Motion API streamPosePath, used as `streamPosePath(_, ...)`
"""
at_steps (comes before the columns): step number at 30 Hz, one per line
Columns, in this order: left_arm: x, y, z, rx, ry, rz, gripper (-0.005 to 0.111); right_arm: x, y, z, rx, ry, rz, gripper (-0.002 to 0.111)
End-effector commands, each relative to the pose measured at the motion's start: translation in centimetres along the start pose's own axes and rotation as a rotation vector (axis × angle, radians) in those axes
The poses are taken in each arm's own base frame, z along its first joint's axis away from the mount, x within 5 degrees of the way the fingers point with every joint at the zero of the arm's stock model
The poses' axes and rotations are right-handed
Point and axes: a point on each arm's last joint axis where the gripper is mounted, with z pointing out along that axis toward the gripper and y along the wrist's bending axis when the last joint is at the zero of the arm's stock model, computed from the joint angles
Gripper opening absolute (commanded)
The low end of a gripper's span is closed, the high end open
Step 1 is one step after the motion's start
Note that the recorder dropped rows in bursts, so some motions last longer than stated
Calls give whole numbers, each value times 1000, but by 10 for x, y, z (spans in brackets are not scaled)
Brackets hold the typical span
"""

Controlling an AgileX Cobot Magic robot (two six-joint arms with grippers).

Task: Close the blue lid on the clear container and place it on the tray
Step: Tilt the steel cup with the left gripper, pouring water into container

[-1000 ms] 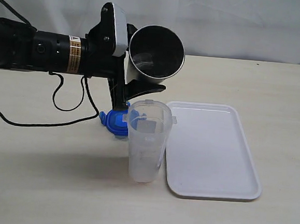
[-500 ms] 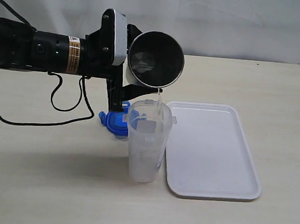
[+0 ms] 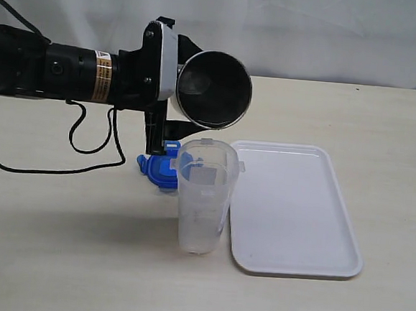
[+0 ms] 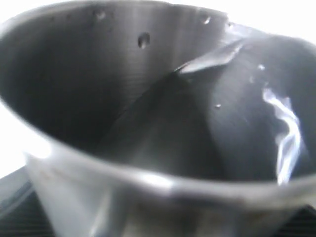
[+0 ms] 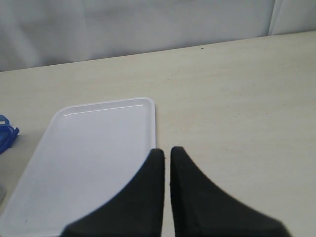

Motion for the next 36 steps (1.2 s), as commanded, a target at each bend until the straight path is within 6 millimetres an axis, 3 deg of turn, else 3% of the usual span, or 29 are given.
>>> streamPosePath(1,-6,9,-2,-44,-30,34,0,1,0,0,4,-5,3,5)
streamPosePath(12,-6,11,-2,-64,-19,127,0,1,0,0,4,-5,3,5)
streamPosePath(36,-4,12,-2,-72,3,152,0,1,0,0,4,-5,3,5)
